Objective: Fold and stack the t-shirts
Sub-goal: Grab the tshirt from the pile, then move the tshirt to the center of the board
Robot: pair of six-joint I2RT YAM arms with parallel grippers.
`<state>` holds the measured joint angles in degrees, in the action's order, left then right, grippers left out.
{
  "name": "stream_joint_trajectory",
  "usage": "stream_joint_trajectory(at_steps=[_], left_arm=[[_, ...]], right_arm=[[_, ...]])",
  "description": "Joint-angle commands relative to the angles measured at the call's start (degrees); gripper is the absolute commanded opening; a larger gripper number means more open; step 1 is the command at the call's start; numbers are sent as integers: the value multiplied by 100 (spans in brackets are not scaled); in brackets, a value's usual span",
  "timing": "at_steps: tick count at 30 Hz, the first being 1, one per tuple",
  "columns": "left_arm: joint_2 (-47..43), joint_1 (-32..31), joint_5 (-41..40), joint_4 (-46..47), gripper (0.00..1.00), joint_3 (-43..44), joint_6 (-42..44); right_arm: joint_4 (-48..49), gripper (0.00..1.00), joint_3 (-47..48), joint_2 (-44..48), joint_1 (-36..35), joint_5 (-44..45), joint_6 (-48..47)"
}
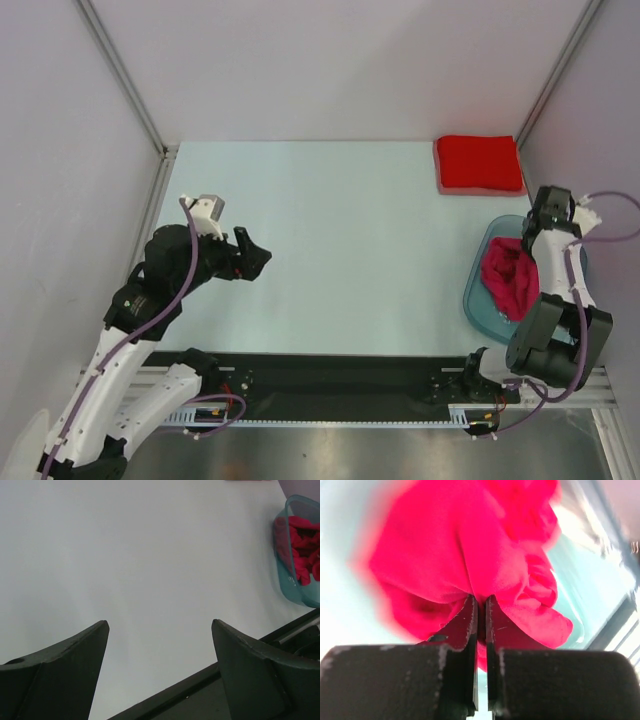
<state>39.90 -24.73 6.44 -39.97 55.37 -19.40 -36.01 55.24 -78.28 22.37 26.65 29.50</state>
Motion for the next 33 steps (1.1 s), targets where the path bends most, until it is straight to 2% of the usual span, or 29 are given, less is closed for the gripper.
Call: stream_joint_trajectory(at_steps=[1, 5, 8, 9, 11, 14, 15, 18, 19, 20, 22, 23, 24, 26, 28, 29, 31, 32, 33], left_arm=[[-114, -32, 200, -2, 89, 403, -98], [-149, -32, 481, -64, 86, 536, -222], [-167, -32, 490, -327, 83, 606, -398], [-175, -23, 499, -458, 82, 624, -424], [-184, -23, 464, -608, 81, 685, -512], [-298, -14, 525, -802, 80, 773, -661], [-394, -14, 517, -846, 80, 817, -723], [-553, -14, 429, -960, 80, 905, -793], [-606, -14, 394, -1004, 80, 983, -802], [-676, -14, 272, -1135, 81, 1019, -802], [-738, -14, 148, -1276, 85, 1098, -829], [-764, -14, 17, -1425, 86, 1116, -829], [-764, -14, -45, -1496, 86, 1142, -846], [-703, -14, -107, -1654, 87, 1099, -881], [-616, -14, 50, -1664, 85, 888, -987], [-563, -14, 146, -1603, 82, 774, -1048], [-387, -23, 646, -1436, 76, 345, -1311], [-343, -49, 875, -1139, 74, 177, -1417], [-256, -93, 1112, -954, 73, -7, -1600]], right_arm=[[-588, 0, 1720, 488, -618, 629, -180], [-1153, 0, 3218, 717, -1970, 1350, -417], [-1514, 0, 4317, 788, -3358, 1623, -480], [-1575, 0, 4493, 788, -4337, 1989, -567], [-1550, 0, 4845, 823, -5317, 2622, -769], [-1112, 0, 4970, 954, -7084, 3554, -1024], [-692, 0, 4987, 964, -7915, 3931, -1321], [274, 1, 4856, 902, -9081, 4374, -2155], [435, 9, 4751, 894, -9484, 4357, -2246], [506, 21, 4576, 885, -9575, 4209, -2159], [-88, 54, 4241, 876, -9576, 3596, -1478], [-412, 61, 4110, 876, -9576, 3079, -1273], [-581, 77, 3830, 885, -9576, 2917, -1036], [-898, 99, 3530, 972, -9559, 2532, -323], [-1056, 100, 2976, 1209, -9489, 2275, 333], [-1118, 100, 2757, 1314, -9375, 1778, 686], [-1129, 100, 2040, 1769, -8726, 960, 961], [-919, 100, 1704, 1946, -8454, -463, 570], [-403, 100, 1370, 2183, -7877, -1129, 444]])
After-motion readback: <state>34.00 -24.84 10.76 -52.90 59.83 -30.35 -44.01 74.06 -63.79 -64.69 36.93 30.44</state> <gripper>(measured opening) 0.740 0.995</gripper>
